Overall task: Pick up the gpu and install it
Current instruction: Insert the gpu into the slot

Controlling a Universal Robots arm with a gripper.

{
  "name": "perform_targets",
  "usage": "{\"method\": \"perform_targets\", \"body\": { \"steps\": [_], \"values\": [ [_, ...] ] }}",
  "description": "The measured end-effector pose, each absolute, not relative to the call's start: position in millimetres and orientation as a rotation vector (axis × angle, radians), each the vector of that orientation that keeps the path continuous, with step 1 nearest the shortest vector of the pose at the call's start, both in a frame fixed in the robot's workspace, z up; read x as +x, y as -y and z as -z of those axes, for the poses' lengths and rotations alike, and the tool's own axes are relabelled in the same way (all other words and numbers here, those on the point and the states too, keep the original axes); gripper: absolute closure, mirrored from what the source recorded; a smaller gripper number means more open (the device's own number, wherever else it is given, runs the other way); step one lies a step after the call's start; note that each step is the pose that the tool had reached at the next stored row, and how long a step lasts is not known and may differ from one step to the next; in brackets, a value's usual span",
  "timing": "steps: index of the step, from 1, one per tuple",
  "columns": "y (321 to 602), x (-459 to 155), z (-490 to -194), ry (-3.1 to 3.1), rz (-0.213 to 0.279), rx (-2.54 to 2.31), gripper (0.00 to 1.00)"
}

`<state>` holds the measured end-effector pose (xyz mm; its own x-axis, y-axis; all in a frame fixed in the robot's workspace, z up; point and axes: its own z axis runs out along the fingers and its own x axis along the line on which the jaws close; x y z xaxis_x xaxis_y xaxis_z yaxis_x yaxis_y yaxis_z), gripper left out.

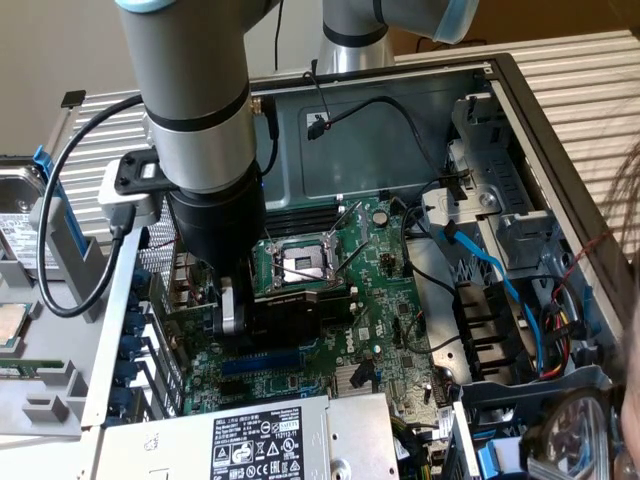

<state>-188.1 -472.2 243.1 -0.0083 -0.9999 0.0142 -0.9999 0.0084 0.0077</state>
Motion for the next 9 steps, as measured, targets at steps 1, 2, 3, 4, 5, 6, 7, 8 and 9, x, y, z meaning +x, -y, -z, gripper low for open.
{"method": "perform_targets", "body": {
  "steps": [1, 2, 3, 4, 5, 6, 7, 8, 9],
  "values": [
    [472.2, -188.1, -243.1, 2.220, -0.007, 2.200, 0.71],
    [472.3, -187.9, -243.1, 2.221, -0.006, 2.199, 0.71],
    [472.4, -187.8, -243.1, 2.222, -0.005, 2.198, 0.71],
    [472.4, -187.7, -243.2, 2.223, -0.004, 2.196, 0.71],
    [472.5, -187.5, -243.2, 2.223, -0.002, 2.195, 0.71],
    [472.5, -187.4, -243.1, 2.224, -0.001, 2.193, 0.71],
    [472.7, -187.2, -243.1, 2.224, 0.001, 2.192, 0.71],
    [472.9, -187.1, -243.0, 2.224, 0.002, 2.192, 0.71],
    [473.1, -187.1, -243.0, 2.224, 0.002, 2.191, 0.71]
  ]
}}
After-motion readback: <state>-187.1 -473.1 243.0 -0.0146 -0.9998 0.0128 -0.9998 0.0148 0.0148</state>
